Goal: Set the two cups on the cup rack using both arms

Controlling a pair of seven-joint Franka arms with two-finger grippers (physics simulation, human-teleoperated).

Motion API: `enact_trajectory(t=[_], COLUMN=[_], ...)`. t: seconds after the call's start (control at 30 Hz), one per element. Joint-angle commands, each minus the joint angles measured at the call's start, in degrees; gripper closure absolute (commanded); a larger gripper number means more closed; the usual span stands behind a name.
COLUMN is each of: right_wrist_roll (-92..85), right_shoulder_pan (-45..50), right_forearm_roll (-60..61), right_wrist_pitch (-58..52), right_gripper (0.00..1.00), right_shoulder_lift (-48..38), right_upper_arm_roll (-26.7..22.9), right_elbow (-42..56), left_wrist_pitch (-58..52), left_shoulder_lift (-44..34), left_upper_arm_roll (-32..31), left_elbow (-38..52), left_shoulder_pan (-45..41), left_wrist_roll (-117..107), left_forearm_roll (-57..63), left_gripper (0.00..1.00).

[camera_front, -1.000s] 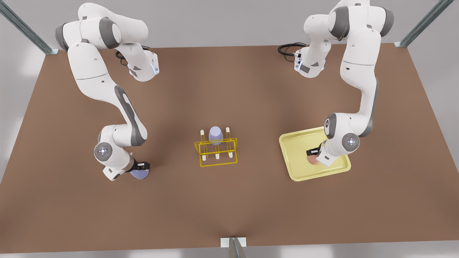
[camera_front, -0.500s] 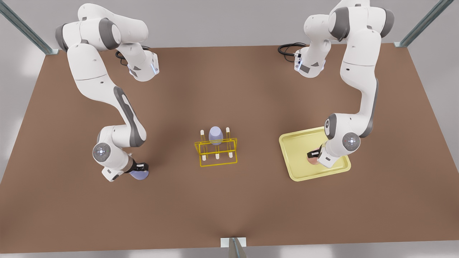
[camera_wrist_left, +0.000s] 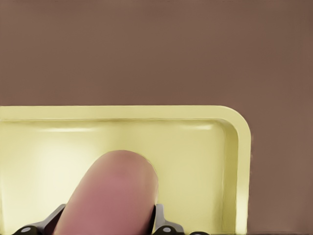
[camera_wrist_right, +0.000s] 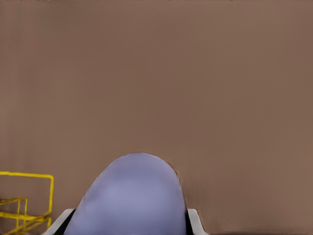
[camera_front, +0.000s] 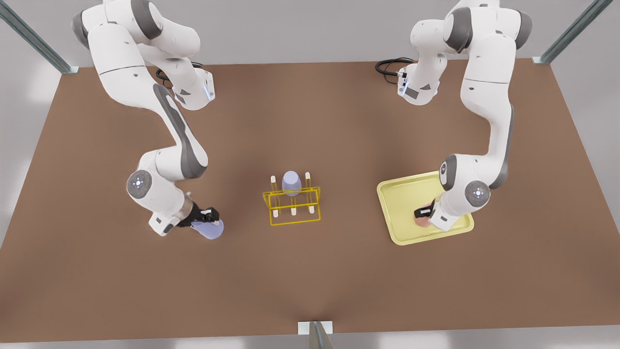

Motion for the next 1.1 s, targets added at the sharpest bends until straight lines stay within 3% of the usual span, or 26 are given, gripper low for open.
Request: enact_trajectory(t=[0.0,0.17,0.33,0.5,0.87,0.9,0.93,1.07], right_wrist_roll=[3.55,14.98,17.44,17.36,17.00,17.00,17.00,16.56], right_shoulder_pan=[0.81,7.76,9.95,10.92,12.59,12.59,12.50,12.42], right_forearm_roll=[4.21,6.67,6.49,7.19,6.84,6.75,6.75,6.75], right_wrist_pitch=[-4.02,-5.16,-5.16,-5.07,-5.16,-5.16,-5.16,-5.16], right_gripper=[0.28,0.28,0.28,0.28,0.27,0.25,0.00,0.00], right_shoulder_lift=[-0.69,2.65,7.14,8.81,10.13,10.21,10.30,11.00], right_upper_arm_roll=[1.57,1.84,1.93,3.07,3.07,3.07,3.07,3.07], right_elbow=[0.91,8.21,14.89,15.15,14.28,14.28,14.36,14.36], left_wrist_pitch=[-14.19,-15.17,-15.17,-15.17,-16.93,-16.84,-16.84,-15.87], left_shoulder_lift=[-0.01,2.98,12.03,14.32,15.11,16.25,16.69,19.06], left_upper_arm_roll=[-1.66,-8.25,-15.11,-19.33,-19.33,-19.33,-19.33,-19.15], left_elbow=[4.99,15.28,30.75,34.09,36.20,37.95,38.57,40.42], left_shoulder_pan=[-0.13,-0.22,-0.22,-2.68,-10.33,-11.29,-11.99,-13.75], left_wrist_roll=[-7.62,-20.45,-36.27,-42.43,-48.49,-49.02,-49.63,-50.08], left_forearm_roll=[-0.14,-1.37,-4.35,-6.90,-6.82,-6.82,-6.73,-6.64], left_gripper=[0.18,0.18,0.18,0.17,0.17,0.17,0.17,0.17])
